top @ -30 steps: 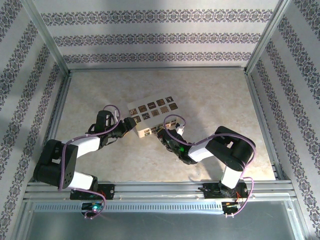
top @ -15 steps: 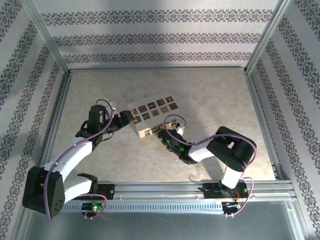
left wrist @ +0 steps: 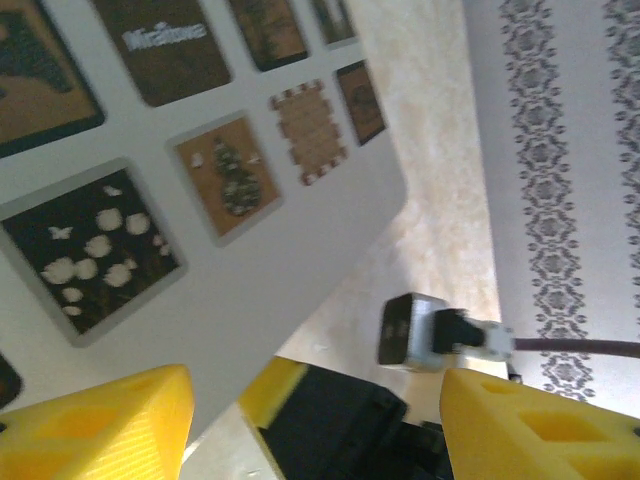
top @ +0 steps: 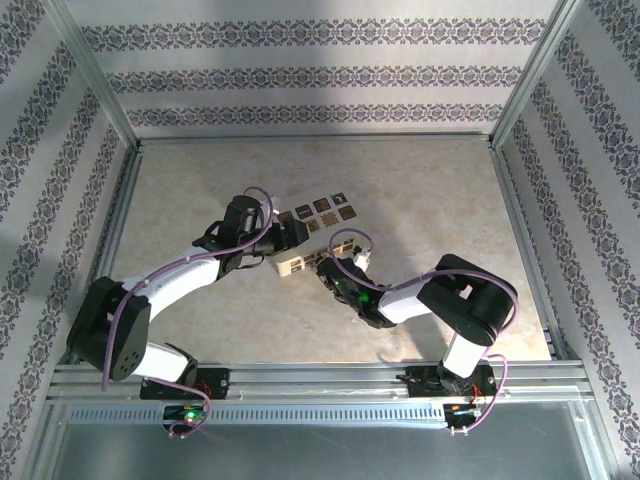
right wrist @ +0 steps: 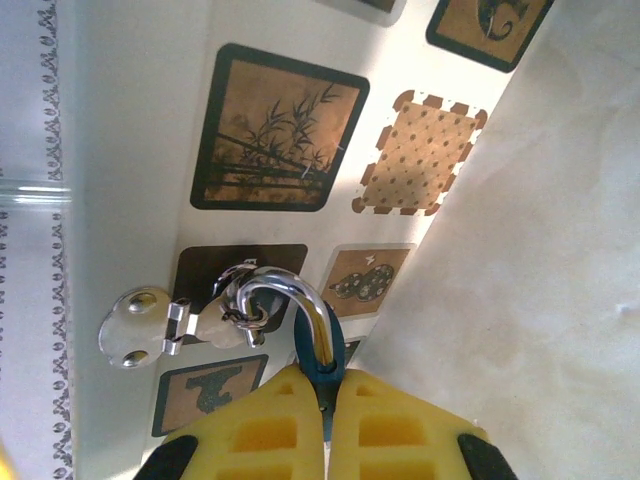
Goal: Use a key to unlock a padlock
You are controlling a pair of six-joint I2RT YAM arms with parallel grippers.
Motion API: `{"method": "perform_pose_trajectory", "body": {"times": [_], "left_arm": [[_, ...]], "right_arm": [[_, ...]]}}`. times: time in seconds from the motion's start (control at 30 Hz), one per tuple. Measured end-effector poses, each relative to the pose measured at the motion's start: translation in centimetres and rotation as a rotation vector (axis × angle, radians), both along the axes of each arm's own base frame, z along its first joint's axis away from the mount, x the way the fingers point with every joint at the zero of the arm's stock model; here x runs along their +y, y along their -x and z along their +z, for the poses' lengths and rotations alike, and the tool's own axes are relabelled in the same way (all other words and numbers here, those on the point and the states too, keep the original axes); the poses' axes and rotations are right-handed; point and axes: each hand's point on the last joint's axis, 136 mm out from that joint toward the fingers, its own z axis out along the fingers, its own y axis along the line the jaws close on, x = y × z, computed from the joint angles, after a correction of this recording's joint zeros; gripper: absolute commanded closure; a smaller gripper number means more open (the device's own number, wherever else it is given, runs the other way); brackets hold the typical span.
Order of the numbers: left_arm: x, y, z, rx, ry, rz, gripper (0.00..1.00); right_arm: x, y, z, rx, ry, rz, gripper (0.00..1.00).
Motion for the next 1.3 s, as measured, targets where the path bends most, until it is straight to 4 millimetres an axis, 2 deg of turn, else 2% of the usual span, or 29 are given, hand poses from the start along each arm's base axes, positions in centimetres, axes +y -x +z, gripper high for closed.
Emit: {"method": "perform_pose_trajectory", "body": {"times": [0.1, 0.8, 1.0, 1.3], "left_arm": [[0.0, -0.2, -1.3, 0.025, -0.018, 0.003, 0.34], [0.8, 0.3, -1.3, -0.067, 0.0, 0.017, 0.34], [1.0, 0.3, -1.3, -0.072, 0.002, 0.024, 0.34], [1.3, 0.2, -1.3, -0.074, 0.003, 0.03, 0.33]], "right_arm": [[-0.2, 0.0, 0.0, 0.006, 0.01, -0.003, 0.98], [-0.9, -1.2, 0.4, 0.021, 0.005, -0.033, 1.0], [-3.0, -2.6, 0.1, 0.025, 0.031, -0.105, 1.0], [-3.6, -2.8, 0.9, 0.015, 0.038, -0.122, 1.0]]}}
